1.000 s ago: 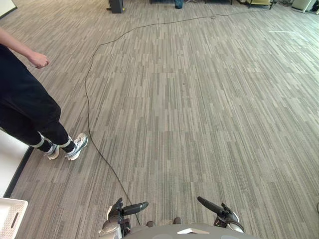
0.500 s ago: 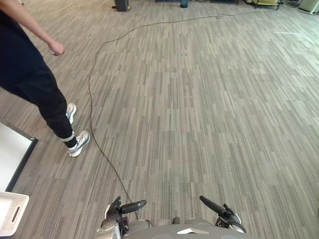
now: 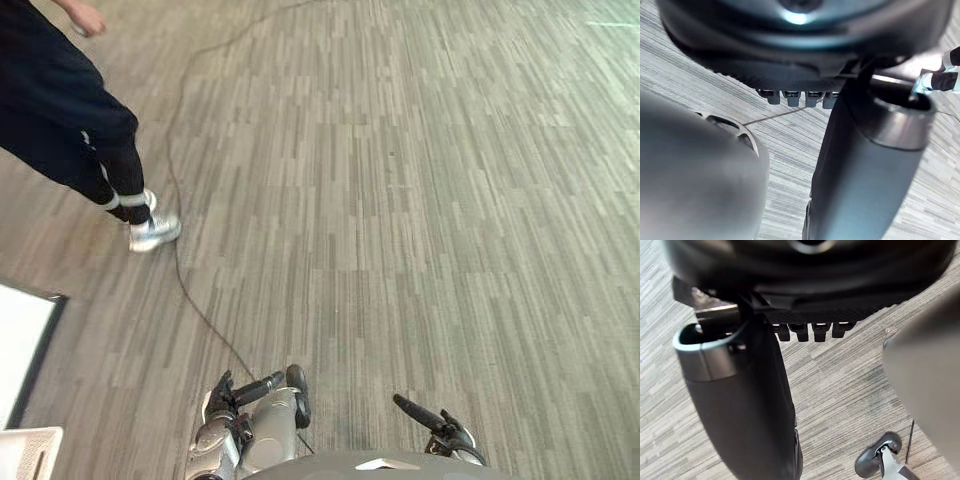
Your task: Pick up cushions and gather them together orderly.
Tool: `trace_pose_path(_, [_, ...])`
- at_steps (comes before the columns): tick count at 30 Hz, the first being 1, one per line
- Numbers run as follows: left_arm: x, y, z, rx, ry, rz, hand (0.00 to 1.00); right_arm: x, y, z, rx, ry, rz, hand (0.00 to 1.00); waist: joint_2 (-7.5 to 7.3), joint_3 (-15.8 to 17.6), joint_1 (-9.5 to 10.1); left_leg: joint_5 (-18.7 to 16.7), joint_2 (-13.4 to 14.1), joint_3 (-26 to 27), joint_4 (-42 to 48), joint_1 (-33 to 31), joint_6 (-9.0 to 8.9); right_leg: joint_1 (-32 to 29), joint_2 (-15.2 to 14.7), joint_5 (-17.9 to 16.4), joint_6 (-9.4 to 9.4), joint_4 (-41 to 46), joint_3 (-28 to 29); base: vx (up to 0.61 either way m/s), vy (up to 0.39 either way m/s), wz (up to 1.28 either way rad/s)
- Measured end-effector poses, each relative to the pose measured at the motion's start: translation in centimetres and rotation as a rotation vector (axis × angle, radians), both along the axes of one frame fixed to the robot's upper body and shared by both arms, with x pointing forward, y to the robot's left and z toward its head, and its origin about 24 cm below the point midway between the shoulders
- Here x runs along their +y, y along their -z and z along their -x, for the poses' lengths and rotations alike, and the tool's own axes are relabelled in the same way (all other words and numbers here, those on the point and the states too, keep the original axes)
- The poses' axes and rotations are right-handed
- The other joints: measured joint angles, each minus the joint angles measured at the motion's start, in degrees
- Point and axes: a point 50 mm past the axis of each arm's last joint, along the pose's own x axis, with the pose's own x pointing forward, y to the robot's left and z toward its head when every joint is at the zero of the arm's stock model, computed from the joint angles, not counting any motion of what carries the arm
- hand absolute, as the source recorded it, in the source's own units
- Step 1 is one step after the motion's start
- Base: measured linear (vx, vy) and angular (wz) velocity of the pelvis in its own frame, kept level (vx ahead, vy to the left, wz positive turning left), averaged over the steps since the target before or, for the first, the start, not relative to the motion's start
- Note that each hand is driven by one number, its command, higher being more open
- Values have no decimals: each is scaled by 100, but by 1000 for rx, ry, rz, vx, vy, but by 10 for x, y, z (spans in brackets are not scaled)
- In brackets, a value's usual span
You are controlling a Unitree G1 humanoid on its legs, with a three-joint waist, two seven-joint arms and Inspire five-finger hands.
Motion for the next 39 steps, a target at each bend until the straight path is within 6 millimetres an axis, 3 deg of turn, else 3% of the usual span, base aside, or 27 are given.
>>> trace_pose_path(1, [0, 1, 1, 18, 25, -4, 100, -1, -1, -3, -15, -5, 0, 100, -11, 33, -22, -220, -65, 12, -19, 322, 27, -417, -88, 490, 321, 1112, 62, 591, 225, -16])
trace_pose_path(2, [-3, 3, 1, 33, 36, 4, 100, -4, -4, -8, -41, -9, 9, 100, 43, 148, -28, -436, -78, 14, -113, 798, 20, -869, -174, 454, 221, 2271, -81, 707, 257, -18])
trace_pose_path(5, [-9, 6, 6, 57, 47, 17, 100, -9, -10, -20, -103, -16, 35, 100, 222, 242, -169, -513, -65, 16, -921, 1961, -50, -1965, -115, 58, -380, 3206, -749, 499, 99, -7])
trace_pose_path(7, [-10, 6, 5, 56, 62, 17, 100, -11, -13, -24, -130, -20, 51, 100, 236, 264, -198, -498, -51, -4, -1338, 2396, -84, -2550, 24, -64, -408, 2827, -1008, 473, 12, 10])
trace_pose_path(9, [-15, 6, 1, 53, 65, 32, 100, -16, -16, -32, -156, -24, 61, 100, 261, 320, -281, -481, 23, -59, -1788, 3031, -113, -3128, 354, -122, -596, 747, -1393, 624, -72, 27])
trace_pose_path(10, [-15, 6, 0, 53, 65, 32, 100, -16, -16, -32, -156, -25, 61, 100, 265, 322, -290, -481, 30, -73, -1814, 3063, -113, -3139, 379, -91, -597, 569, -1395, 600, -122, 56])
trace_pose_path(11, [-18, 7, 1, 59, 67, 40, 100, -18, -16, -31, -151, -28, 64, 100, 255, 337, -391, -481, 28, -251, -2012, 3308, -114, -3104, 523, 387, -538, -928, -1319, 643, -219, 81])
trace_pose_path(12, [-20, 8, 1, 64, 68, 46, 100, -20, -14, -27, -128, -26, 62, 100, 289, 378, -493, -483, -5, -498, -2190, 3606, -145, -2952, 611, 1631, -874, -1410, -1229, 785, -265, 81])
trace_pose_path(13, [-26, 9, -2, 61, 70, 64, 100, -27, -15, -30, -122, -28, 75, 100, 422, 425, -468, -416, 143, -540, -2230, 3731, -258, -2906, 709, 1527, -1163, -1253, -1254, 791, -286, 35])
trace_pose_path(14, [-32, 9, -5, 51, 70, 78, 100, -31, -16, -33, -126, -28, 84, 100, 534, 475, -399, -240, 209, -575, -2163, 3750, -542, -2955, 744, 1253, -1207, -977, -1245, 664, -259, -1])
trace_pose_path(15, [-36, 9, -5, 49, 59, 93, 100, -34, -17, -35, -138, -2, 87, 100, 603, 506, -432, -19, 293, -711, -1709, 3733, -867, -2968, 686, 671, -1318, -382, -1301, 645, -266, 4])
trace_pose_path(17, [-39, 9, -4, 48, 46, 100, 100, -36, -18, -34, -134, 14, 84, 100, 709, 542, -487, 148, 545, -885, -397, 3397, -1040, -2619, 754, 232, -1331, -264, -1395, 536, -219, 13])
trace_pose_path(18, [-37, 7, -7, 31, 37, 96, 100, -37, -19, -33, -138, 13, 91, 100, 794, 568, -483, 629, 838, -1090, 1190, 2779, -1367, -2246, 903, 34, -1343, -383, -1429, 552, -198, -7])
trace_pose_path(19, [-36, 5, -9, 0, 3, 104, 100, -36, -19, -34, -144, 4, 93, 100, 862, 591, -437, 708, 1200, -1086, 2741, 2103, -1478, -1816, 1120, -67, -1371, -627, -1418, 532, -170, -28])
trace_pose_path(20, [-32, 1, -12, -28, -3, 93, 100, -29, -19, -35, -144, -20, 83, 100, 848, 610, -382, 650, 1483, -890, 3701, 1622, -1419, -1319, 1303, -104, -1416, -956, -1356, 635, -167, -43])
trace_pose_path(22, [-27, -5, -16, -78, -13, 69, 100, -18, -17, -34, -137, -48, 60, 100, 712, 629, -275, 470, 1613, -543, 4000, 1077, -1154, -542, 1416, -141, -1469, -1599, -1184, 610, -93, -39])
trace_pose_path(24, [-27, -9, -20, -123, -29, 72, 100, -17, -15, -30, -128, -55, 60, 100, 686, 607, -159, 256, 1560, -174, 3502, 577, -1008, 34, 1412, -125, -1444, -2155, -1035, 430, -13, -36])
trace_pose_path(27, [-27, -12, -23, -153, -71, 85, 100, -16, -13, -31, -107, -50, 57, 100, 659, 610, -27, 86, 1126, 134, 1077, 31, -906, 769, 1253, -82, -1259, -2805, -610, 595, 116, -66])
trace_pose_path(29, [-26, -12, -24, -145, -74, 82, 100, -14, -13, -28, -102, -46, 55, 100, 622, 610, 74, 564, 722, -152, -918, -76, -944, 1138, 1079, -187, -1033, -3179, -291, 459, 178, -91])
trace_pose_path(30, [-25, -10, -20, -131, -77, 79, 100, -16, -11, -24, -89, -46, 58, 100, 657, 592, 113, 691, 692, -314, -1243, -137, -917, 1300, 1065, -278, -913, -3272, -154, 618, 273, -102])
trace_pose_path(31, [-18, -6, -13, -93, -74, 65, 100, -14, -8, -19, -64, -43, 52, 100, 584, 531, 167, 1327, 532, -541, -990, -127, -667, 1513, 934, -454, -825, -3255, 33, 629, 279, -69])
trace_pose_path(32, [-16, -5, -11, -80, -75, 59, 100, -12, -8, -17, -58, -42, 45, 100, 539, 494, 163, 1410, 480, -617, -933, -140, -597, 1518, 880, -468, -827, -3209, 41, 802, 341, -51])
trace_pose_path(34, [-3, -5, -7, -57, -69, 29, 100, 2, -3, -5, -34, -22, 5, 100, 123, 278, 130, 980, 186, -577, -448, -189, -347, 1133, 475, -486, -787, -2183, 63, 723, 301, -13])
trace_pose_path(35, [-1, -5, -7, -51, -63, 25, 100, 3, -3, -4, -32, -22, 3, 100, 67, 254, 129, 821, 139, -541, -347, -140, -316, 996, 412, -478, -754, -1760, 67, 504, 217, -15])
trace_pose_path(37, [2, -3, -5, -27, -52, 18, 100, 7, -5, -9, -60, -27, -5, 100, -57, 289, 101, 190, -48, -331, -168, 447, -210, -205, 28, 214, 62, 1356, 140, 647, 286, -27])
trace_pose_path(38, [2, -2, -5, -18, -46, 17, 100, 6, -7, -13, -81, -38, -5, 100, -64, 312, 62, 52, -79, -290, -181, 689, -183, -559, -61, 244, 111, 2152, 65, 662, 252, -25])
trace_pose_path(39, [0, -2, -8, -14, -31, 16, 100, 3, -9, -17, -101, -46, 2, 100, -51, 355, 21, -84, -82, -257, -218, 964, -173, -868, -113, 177, -3, 2706, -71, 533, 141, -42])
